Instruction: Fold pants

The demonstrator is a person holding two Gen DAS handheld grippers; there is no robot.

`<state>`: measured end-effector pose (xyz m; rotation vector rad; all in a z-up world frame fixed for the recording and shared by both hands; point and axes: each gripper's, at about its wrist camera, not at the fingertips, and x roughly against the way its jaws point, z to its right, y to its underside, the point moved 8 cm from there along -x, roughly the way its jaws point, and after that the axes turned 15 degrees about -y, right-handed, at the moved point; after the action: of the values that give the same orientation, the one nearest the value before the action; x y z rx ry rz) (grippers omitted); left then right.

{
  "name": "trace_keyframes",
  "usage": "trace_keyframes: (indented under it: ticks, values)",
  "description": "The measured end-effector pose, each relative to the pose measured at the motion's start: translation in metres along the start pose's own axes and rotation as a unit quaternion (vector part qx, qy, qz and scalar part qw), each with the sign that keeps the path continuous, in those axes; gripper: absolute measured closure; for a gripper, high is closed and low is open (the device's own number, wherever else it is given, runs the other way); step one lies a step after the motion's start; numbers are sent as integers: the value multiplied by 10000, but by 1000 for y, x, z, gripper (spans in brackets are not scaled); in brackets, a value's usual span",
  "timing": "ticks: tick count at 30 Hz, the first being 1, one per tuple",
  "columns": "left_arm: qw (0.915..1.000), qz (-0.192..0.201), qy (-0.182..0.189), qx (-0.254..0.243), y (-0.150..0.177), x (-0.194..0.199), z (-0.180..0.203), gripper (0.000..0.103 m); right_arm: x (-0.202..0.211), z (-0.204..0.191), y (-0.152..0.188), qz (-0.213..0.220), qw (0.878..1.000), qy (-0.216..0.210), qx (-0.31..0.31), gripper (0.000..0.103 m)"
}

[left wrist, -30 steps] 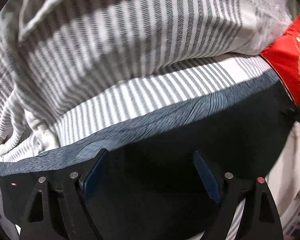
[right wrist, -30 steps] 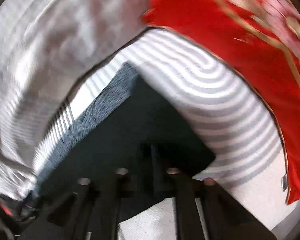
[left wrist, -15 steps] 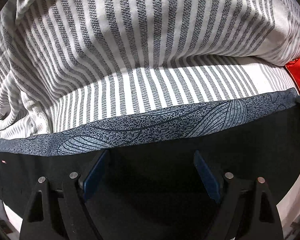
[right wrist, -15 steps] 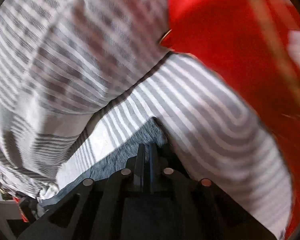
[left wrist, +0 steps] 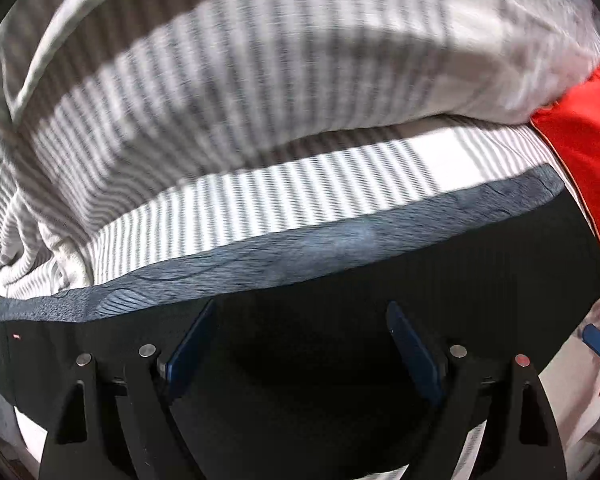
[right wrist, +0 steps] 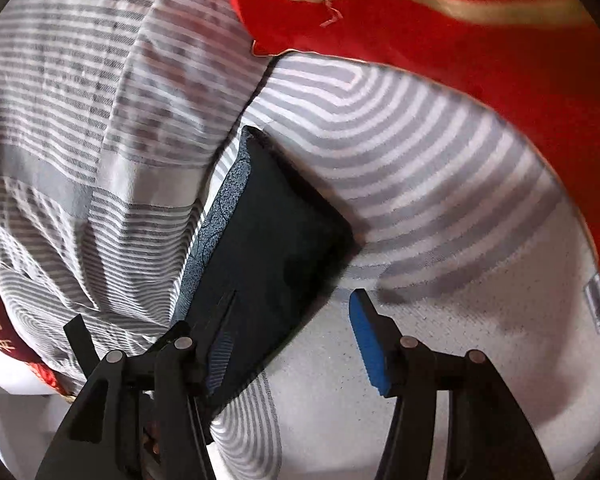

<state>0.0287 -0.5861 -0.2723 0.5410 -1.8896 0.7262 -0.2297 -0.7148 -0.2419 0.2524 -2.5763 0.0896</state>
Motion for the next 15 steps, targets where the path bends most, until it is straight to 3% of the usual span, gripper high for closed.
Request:
trace_keyframes:
  ticks: [8,13,15]
  values:
    - [9980,59,-484,400,-3,6,0,16,-20,8,-18,86,9991,-411,-53,43]
    - [9934,48,-857,763,-22,-14,-19,16,-19,10,-19,170,9971,-736,-112,43]
    - [9930,-195,-867,784,-19,-38,-17,16,-20,10,-21,192,9962,-843,-129,43]
